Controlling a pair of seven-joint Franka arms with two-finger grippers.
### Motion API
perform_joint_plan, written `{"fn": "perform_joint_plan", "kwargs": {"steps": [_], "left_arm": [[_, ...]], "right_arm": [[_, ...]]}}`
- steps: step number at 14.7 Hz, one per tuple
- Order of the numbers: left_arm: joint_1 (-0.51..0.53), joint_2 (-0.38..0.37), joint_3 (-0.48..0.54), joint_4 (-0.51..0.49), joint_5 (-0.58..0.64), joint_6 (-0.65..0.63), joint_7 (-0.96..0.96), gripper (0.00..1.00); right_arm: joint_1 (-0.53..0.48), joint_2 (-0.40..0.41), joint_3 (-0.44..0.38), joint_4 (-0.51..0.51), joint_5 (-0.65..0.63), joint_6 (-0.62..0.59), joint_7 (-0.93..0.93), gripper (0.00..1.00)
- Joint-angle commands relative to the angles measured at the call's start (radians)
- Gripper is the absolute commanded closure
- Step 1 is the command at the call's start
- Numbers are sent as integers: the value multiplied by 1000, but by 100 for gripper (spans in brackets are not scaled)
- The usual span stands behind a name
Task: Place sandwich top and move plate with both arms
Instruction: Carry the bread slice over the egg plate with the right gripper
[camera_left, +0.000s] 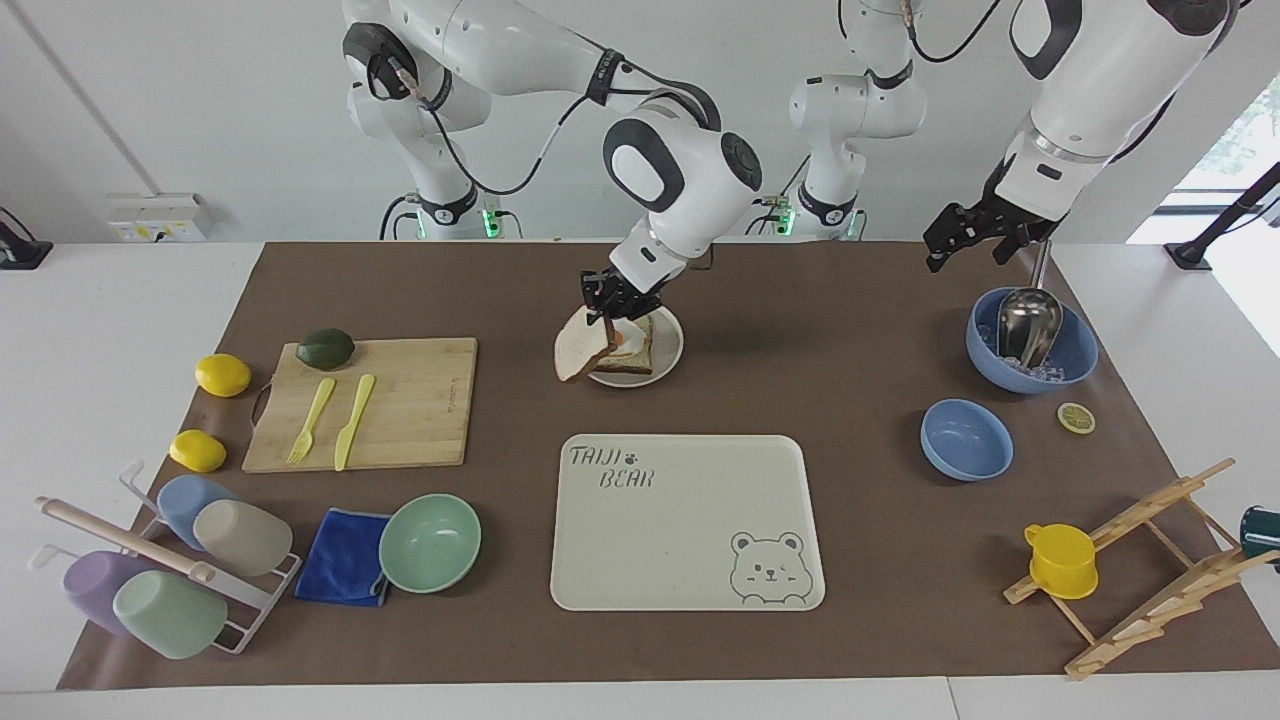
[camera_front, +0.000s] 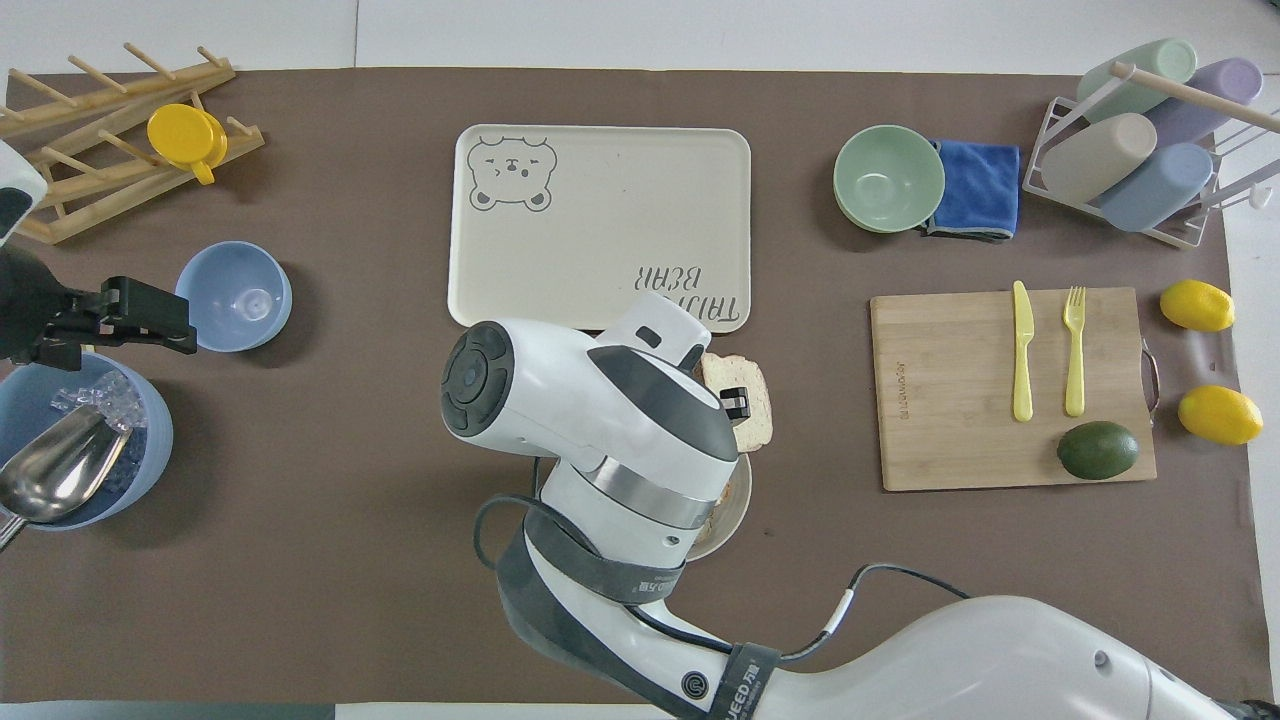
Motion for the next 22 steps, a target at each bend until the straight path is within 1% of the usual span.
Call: {"fn": "perform_joint_plan", "kwargs": {"steps": [1,4,6,8,10,14,16,19,22], "left_arm": [[9,-8,-5,2,17,-7,7,0],[9,-8,-5,2,17,-7,7,0],[9,-8,-5,2,15,-8,7,0],[9,-8,-5,2,15,-7,7,0],[9,-8,-5,2,17,-7,7,0],[9,-8,-5,2,17,-7,7,0],[9,-8,-5,2,17,-7,7,0],[9,-8,-5,2,17,-7,7,0],[9,-8,-5,2,17,-7,7,0]], "right_arm": [[14,37,16,21,12,15,78,100],[34,54,17,3,12,49,133,100],[28,54,36,-39,12,75,150,100],[22,50,49,-74,12,72,152,100],[17,45,65,-99,12,60,153,100],[20,47,96,-91,0,-43,146,100],[27,47,108,-94,4,-52,144,100],[28,47,108,-128,11,-19,150,100],[14,22,108,-213,12,58,164,100]]}}
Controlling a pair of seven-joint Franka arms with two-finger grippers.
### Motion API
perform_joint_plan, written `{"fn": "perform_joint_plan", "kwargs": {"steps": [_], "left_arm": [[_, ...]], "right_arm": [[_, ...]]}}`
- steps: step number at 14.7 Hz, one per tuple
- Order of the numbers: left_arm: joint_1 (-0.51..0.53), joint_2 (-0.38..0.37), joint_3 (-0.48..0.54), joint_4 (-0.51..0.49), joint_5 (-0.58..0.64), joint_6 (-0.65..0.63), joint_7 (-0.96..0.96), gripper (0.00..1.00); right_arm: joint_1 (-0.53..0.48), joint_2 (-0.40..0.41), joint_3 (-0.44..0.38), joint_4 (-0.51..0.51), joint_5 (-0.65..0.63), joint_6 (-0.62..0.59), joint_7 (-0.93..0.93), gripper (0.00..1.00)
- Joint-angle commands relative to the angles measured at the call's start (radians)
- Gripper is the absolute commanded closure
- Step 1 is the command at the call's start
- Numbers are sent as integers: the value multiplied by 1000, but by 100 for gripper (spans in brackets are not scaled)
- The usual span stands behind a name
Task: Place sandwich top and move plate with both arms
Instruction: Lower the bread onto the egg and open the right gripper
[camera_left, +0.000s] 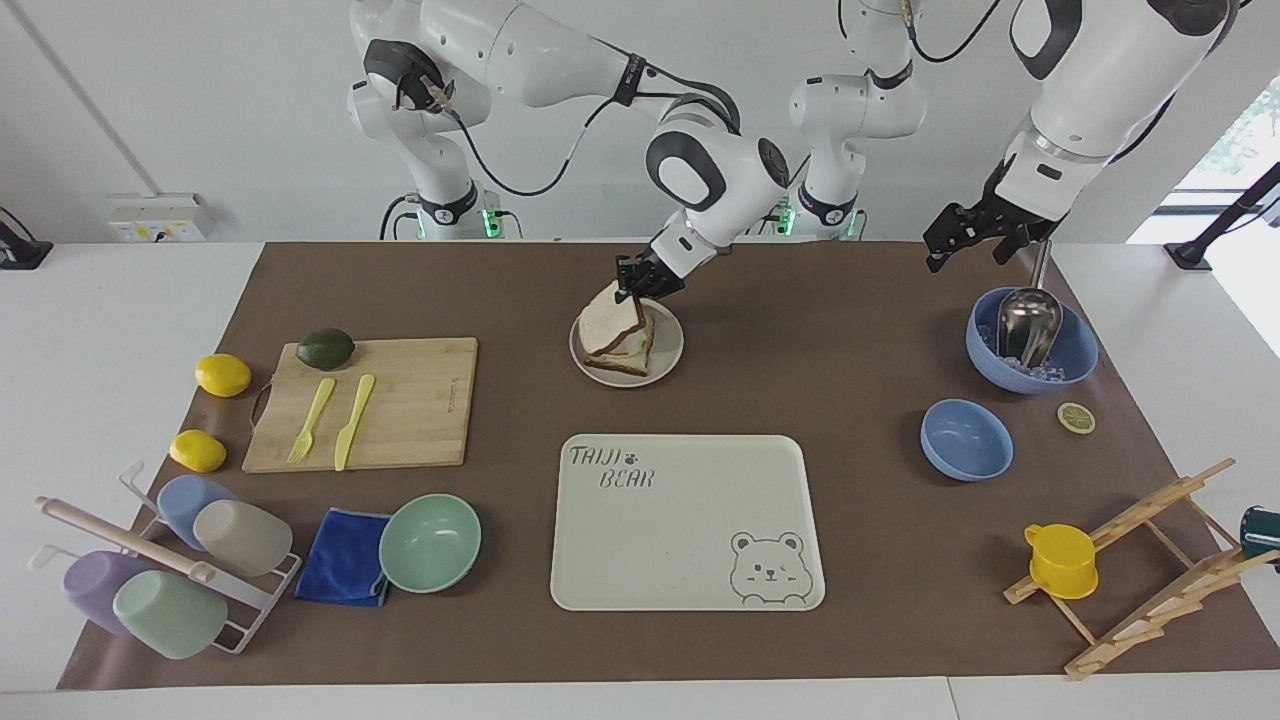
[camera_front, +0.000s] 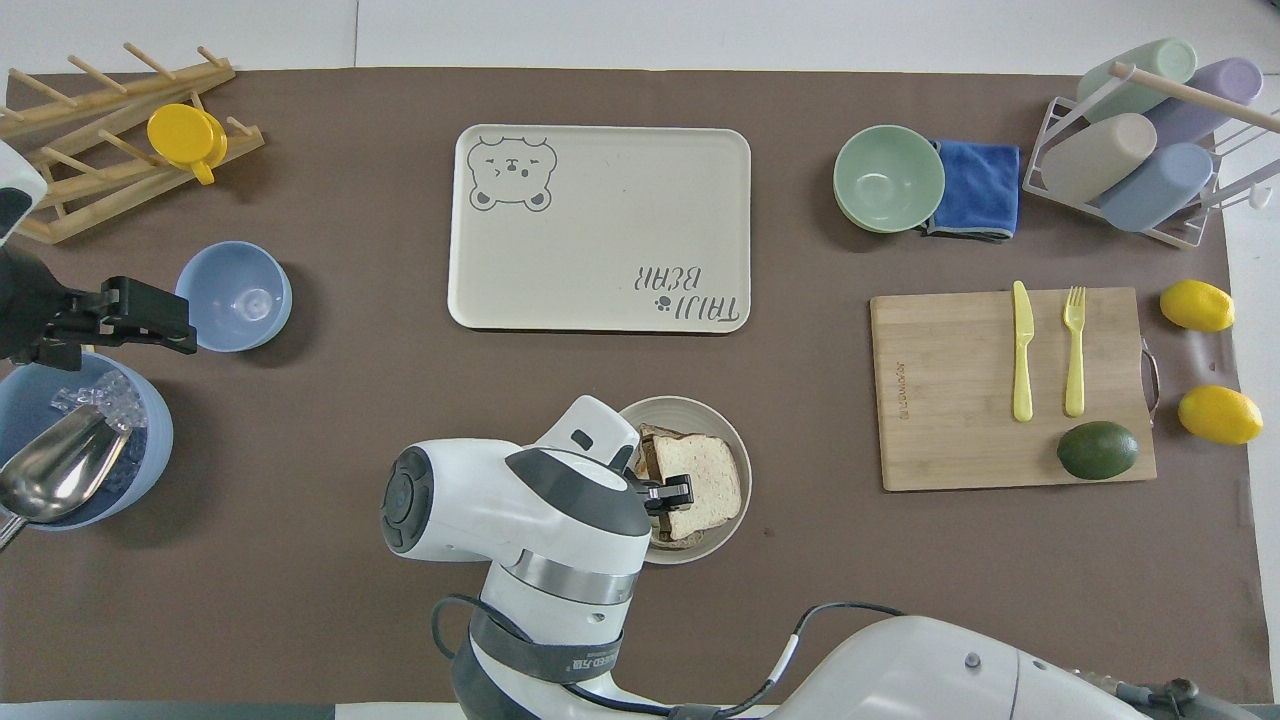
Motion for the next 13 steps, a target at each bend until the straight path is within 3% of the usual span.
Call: {"fn": "perform_joint_plan", "kwargs": {"steps": [1,6,7,8,9,11,13], "left_arm": [[9,-8,-5,2,17,-7,7,0],[9,-8,-5,4,17,-7,7,0],[9,-8,-5,4,17,-7,7,0],[9,-8,-5,2,15,-7,7,0],[9,-8,-5,2,17,-7,7,0],[9,-8,-5,2,17,-7,7,0],[9,-8,-5,4,15,-7,7,0]], "right_arm": [[-40,-40,15,-108,7,90,44,100],[-48,-45,15,-158,8,199,98,100],[-50,-45,15,-171,10,237,108,95],[-50,-45,15,-190,10,286,122,84],[-51,-53,15,-211,10,324,125,61],[-60,-57,12,-216,30,366,127,57],[-59,-60,-15,-208,89,419,121,46]]}}
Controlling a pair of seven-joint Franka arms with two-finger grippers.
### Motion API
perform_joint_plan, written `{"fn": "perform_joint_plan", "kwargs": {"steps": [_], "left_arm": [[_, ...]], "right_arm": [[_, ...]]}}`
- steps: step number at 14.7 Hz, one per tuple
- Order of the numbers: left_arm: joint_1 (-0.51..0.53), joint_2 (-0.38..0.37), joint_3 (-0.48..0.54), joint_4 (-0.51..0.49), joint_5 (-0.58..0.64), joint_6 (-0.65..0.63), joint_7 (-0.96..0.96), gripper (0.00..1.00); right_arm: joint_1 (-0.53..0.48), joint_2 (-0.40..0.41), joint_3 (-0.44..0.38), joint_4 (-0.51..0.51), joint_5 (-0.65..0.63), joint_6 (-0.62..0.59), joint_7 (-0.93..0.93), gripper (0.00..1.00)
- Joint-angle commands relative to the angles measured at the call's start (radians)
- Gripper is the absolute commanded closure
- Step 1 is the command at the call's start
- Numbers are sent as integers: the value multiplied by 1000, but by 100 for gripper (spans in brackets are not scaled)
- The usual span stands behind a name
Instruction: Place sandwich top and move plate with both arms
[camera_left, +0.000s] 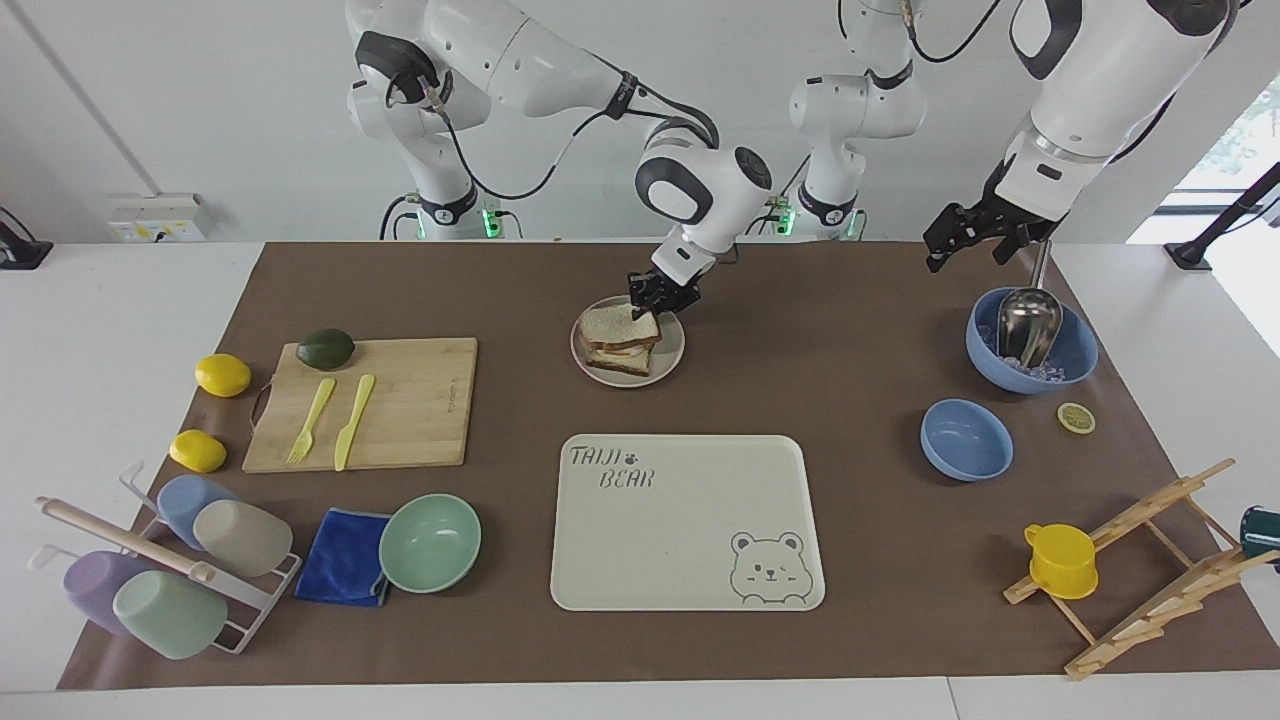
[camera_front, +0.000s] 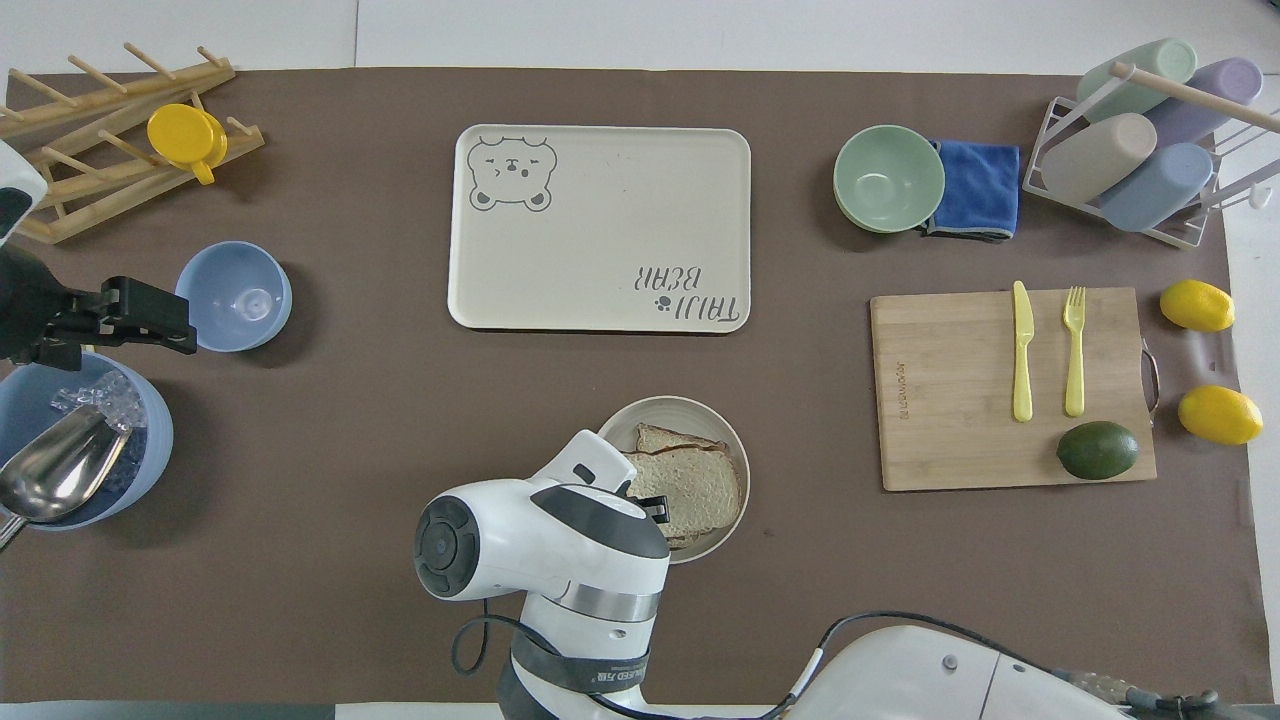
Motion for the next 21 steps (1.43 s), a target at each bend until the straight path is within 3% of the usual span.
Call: {"fn": "perform_joint_plan", "kwargs": {"steps": [1,2,4,9,11,15,17,21], "left_arm": [[9,-8,-5,2,15,-7,7,0],[9,-8,-5,2,17,-7,7,0],[9,-8,-5,2,17,-7,7,0],[9,-8,-5,2,17,-7,7,0],[9,-8,-5,2,15,-7,7,0],[9,-8,-5,2,17,-7,7,0],[9,-8,-5,2,17,-7,7,0],[9,-8,-5,2,15,-7,7,0]], "right_arm": [[-22,-27,-23,-25,56,88,4,41],[-22,-34,-32,-22,57,92,-3,36],[-23,-80,-69,19,139,84,-57,34],[-23,-328,-407,62,531,43,-471,30],[-61,-387,-475,84,556,-22,-564,21],[-107,-474,-607,113,571,-129,-699,17],[-124,-508,-694,121,599,-183,-772,0],[-135,-452,-865,277,631,-336,-937,0]]}}
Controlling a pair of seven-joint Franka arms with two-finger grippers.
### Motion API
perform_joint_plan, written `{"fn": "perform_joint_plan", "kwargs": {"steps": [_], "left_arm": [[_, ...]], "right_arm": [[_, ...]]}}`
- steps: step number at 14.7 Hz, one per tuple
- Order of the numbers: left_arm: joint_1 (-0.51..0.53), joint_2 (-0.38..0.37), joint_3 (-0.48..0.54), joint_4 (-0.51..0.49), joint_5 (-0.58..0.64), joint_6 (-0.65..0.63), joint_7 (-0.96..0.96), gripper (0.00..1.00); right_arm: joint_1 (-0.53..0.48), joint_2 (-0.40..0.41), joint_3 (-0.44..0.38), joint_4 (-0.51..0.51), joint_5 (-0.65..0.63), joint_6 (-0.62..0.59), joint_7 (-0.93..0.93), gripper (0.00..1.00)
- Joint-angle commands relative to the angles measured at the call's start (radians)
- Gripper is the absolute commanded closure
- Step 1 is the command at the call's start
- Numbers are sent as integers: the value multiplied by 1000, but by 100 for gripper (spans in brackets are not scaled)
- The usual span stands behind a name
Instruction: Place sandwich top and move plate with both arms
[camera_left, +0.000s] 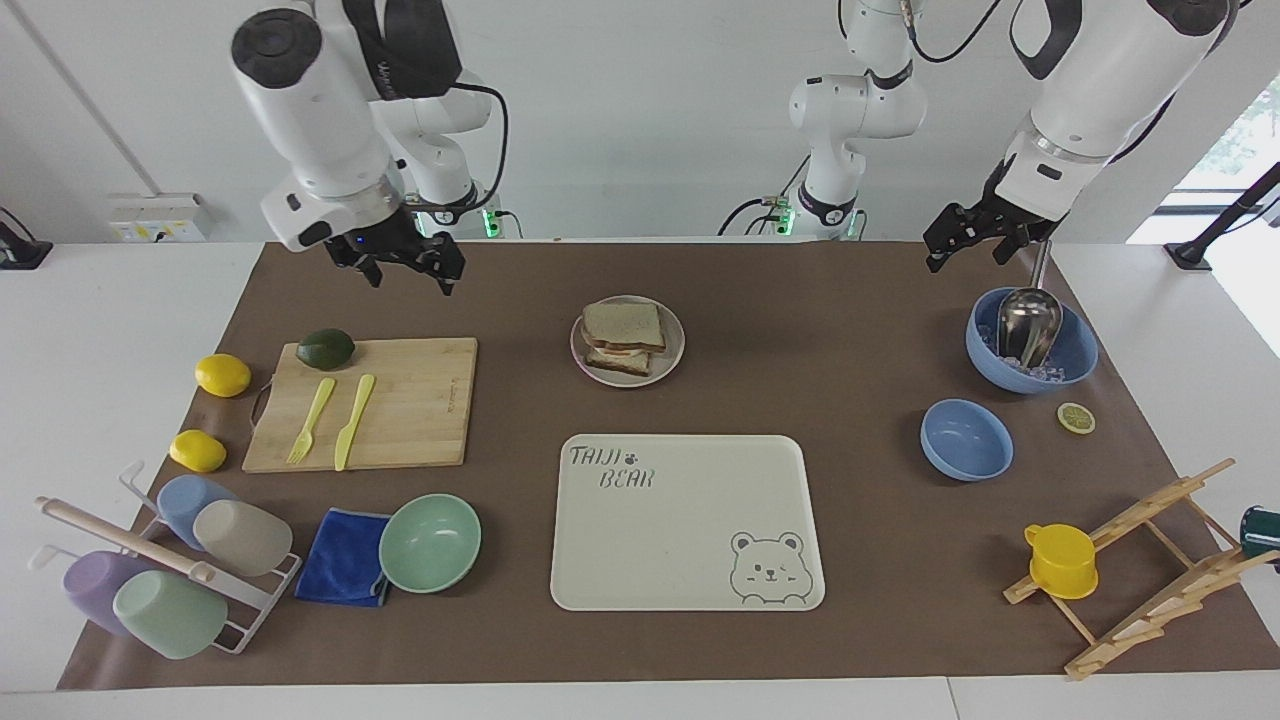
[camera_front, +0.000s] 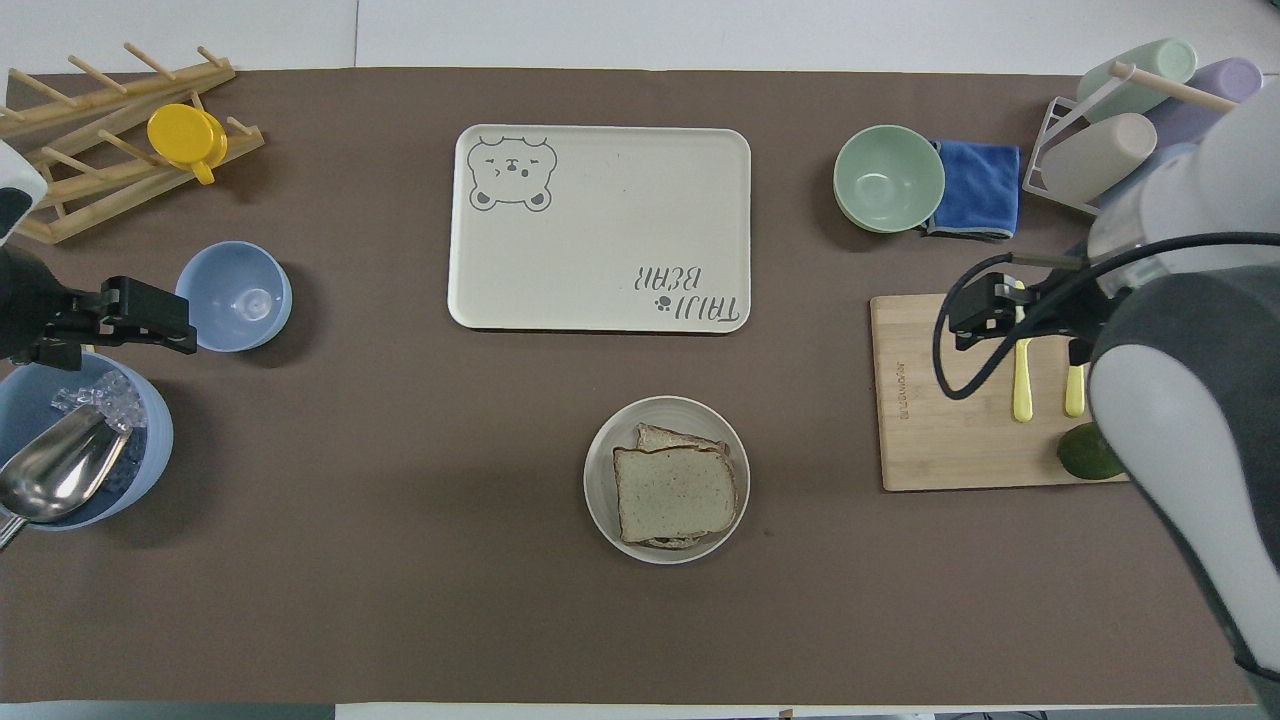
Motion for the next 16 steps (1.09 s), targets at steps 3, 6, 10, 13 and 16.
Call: {"fn": "perform_joint_plan", "kwargs": {"steps": [3,6,10,13,16], "left_arm": [[9,-8,-5,2,17,-10,4,0],[9,-9,-7,4,15,-14,4,0],[-23,-40,-13,-61,11,44,-1,0],[-76,-110,-16,-250,-61,215,-50,0],[-159,-82,-16,-337,-93,346,-111,0]], "right_arm": [[-25,62,-61,119,-1,-80,-109,0],[-19,63,-90,122,14,-81,-109,0],[-13,42,-102,111,10,-101,-112,0],[-19,42,-123,112,5,-101,-164,0],[-43,39,-130,111,7,-95,-214,0]]}}
